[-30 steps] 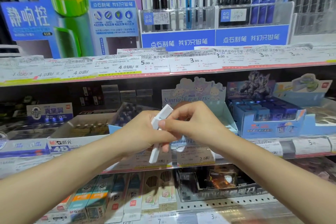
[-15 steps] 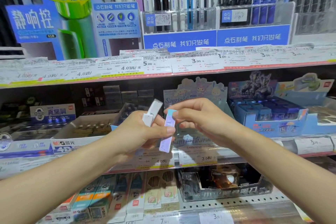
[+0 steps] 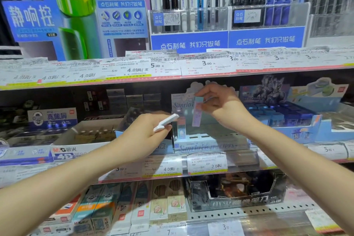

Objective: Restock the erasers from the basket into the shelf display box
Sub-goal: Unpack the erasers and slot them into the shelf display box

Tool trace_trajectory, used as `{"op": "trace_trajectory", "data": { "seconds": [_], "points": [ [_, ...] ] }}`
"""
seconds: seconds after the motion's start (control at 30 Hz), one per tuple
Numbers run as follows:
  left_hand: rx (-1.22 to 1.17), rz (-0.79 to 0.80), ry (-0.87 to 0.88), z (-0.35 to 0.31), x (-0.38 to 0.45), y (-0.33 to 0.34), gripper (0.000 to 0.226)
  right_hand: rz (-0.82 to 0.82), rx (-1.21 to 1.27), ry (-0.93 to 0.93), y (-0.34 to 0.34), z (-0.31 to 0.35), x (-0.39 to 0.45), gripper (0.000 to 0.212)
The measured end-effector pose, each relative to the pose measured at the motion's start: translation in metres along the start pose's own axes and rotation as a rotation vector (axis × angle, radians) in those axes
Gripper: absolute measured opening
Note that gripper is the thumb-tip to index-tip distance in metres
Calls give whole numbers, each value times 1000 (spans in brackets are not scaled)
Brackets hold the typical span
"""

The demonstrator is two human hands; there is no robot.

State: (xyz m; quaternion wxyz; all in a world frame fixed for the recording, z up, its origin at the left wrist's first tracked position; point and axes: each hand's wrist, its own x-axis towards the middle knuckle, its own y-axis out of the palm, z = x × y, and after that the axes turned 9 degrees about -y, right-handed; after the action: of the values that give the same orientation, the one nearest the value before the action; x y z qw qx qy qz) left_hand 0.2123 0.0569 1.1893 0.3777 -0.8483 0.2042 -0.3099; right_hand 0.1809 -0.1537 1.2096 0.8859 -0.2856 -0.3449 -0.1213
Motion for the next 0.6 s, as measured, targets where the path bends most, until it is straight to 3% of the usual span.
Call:
{"op": "trace_trajectory", "data": {
  "seconds": [0.13,0.43,0.53,0.6],
  "points": [
    [70,54,31,-5,5,2,43,-46,-2,10,10,-15,6,37],
    [140,147,25,-15,9,-3,37,-1,-4,26,21,-28,13,42],
    [133,177,-17,-13,14,-8,22,88,-81,12,22,-30,15,31],
    [132,191,-26,-14,15,-9,26,145,-187,-8,24,-30,12,18]
  ]
}}
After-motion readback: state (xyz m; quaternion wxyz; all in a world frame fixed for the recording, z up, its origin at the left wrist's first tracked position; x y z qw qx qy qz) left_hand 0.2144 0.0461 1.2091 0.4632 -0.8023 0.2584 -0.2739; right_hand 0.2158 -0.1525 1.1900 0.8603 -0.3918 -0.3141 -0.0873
